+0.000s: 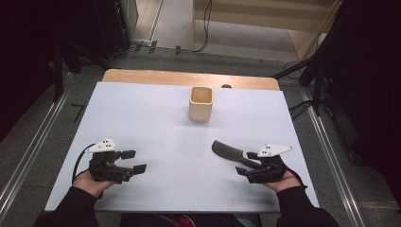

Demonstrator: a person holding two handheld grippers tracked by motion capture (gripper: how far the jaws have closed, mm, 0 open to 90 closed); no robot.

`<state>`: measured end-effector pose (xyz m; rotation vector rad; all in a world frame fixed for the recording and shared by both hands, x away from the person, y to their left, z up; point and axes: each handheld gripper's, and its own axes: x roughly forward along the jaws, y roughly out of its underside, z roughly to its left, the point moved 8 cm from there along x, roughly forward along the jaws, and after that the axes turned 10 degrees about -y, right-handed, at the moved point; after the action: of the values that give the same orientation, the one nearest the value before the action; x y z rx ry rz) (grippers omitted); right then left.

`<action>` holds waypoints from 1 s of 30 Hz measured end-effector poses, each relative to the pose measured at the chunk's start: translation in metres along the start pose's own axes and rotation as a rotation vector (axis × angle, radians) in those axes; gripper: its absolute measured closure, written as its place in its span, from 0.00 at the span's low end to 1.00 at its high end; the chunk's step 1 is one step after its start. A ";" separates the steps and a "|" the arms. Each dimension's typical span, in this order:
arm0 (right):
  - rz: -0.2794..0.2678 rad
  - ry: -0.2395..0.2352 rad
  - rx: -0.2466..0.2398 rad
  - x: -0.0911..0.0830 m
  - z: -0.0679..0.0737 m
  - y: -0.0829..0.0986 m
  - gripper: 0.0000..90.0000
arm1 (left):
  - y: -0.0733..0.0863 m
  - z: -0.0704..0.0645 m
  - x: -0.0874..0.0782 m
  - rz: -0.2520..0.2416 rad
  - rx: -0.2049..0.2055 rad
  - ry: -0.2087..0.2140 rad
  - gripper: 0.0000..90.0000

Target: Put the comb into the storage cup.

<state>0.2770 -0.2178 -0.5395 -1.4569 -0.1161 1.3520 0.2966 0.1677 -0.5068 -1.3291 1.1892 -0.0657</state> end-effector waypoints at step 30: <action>-0.034 0.020 0.024 -0.020 -0.018 0.001 0.27 | 0.000 -0.001 0.001 0.003 0.000 0.008 0.24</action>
<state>0.2830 -0.2430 -0.5312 -1.4420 -0.1107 1.3068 0.2961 0.1668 -0.5071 -1.3286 1.1979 -0.0686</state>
